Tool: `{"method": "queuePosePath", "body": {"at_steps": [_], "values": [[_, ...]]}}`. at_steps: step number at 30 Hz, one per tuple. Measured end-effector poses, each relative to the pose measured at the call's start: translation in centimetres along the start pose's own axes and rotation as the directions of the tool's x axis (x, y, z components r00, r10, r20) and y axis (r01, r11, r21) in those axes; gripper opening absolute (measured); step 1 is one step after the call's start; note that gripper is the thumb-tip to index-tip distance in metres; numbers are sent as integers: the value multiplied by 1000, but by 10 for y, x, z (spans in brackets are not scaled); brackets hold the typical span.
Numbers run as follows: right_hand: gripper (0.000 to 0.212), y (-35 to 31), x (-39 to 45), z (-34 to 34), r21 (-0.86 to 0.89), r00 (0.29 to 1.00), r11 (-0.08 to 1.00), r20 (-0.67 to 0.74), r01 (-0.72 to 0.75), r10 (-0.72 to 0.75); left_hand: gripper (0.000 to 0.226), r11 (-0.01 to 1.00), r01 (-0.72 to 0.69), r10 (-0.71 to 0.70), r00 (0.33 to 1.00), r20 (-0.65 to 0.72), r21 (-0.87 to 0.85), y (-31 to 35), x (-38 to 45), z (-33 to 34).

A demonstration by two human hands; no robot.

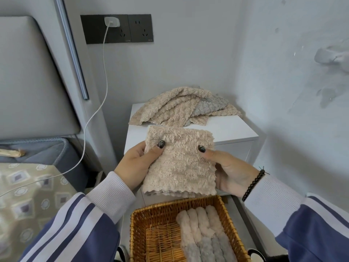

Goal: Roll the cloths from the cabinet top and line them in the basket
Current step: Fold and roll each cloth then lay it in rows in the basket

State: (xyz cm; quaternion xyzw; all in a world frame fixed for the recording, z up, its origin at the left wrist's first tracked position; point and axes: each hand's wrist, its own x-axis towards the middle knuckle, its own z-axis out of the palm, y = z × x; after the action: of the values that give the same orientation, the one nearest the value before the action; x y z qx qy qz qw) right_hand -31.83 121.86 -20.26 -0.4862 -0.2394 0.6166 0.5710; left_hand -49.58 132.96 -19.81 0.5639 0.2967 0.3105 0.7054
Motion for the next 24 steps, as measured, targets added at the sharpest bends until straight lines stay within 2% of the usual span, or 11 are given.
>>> {"method": "queuePosePath", "body": {"at_steps": [2, 4, 6, 9, 13, 16, 17, 24], "values": [[62, -2, -2, 2, -35, 999, 999, 36, 19, -18, 41, 1000, 0, 0, 1000, -6, 23, 1, 0, 0], [41, -5, -6, 3, -57, 999, 997, -5, 49, -49, 51, 997, 24, -25, 1000, 17, 69, 1, 0, -3], [37, -7, -7, 0, -58, 995, 995, -53, 86, -89, 67, 988, 53, -63, 996, 68, 143, 1, -1, -4], [40, -10, -9, -2, -109, 989, 988, -83, 112, -121, 75, 980, 63, -84, 991, 104, 186, 1, -3, -2], [44, -13, -13, -10, -88, 984, 984, -80, 154, -161, 67, 996, 61, -69, 989, 131, 64, 2, -3, -4], [74, -15, -15, -19, -68, 979, 977, -9, 201, -203, 52, 998, 61, -55, 984, 171, -28, 5, -4, -5], [78, -17, -17, -22, -59, 977, 975, 12, 213, -213, 51, 997, 59, -47, 979, 197, -52, 5, -4, -5], [66, -23, -32, -32, 24, 948, 954, 102, 300, -301, 54, 975, 32, 44, 942, 333, -220, 5, 0, -4]]}}
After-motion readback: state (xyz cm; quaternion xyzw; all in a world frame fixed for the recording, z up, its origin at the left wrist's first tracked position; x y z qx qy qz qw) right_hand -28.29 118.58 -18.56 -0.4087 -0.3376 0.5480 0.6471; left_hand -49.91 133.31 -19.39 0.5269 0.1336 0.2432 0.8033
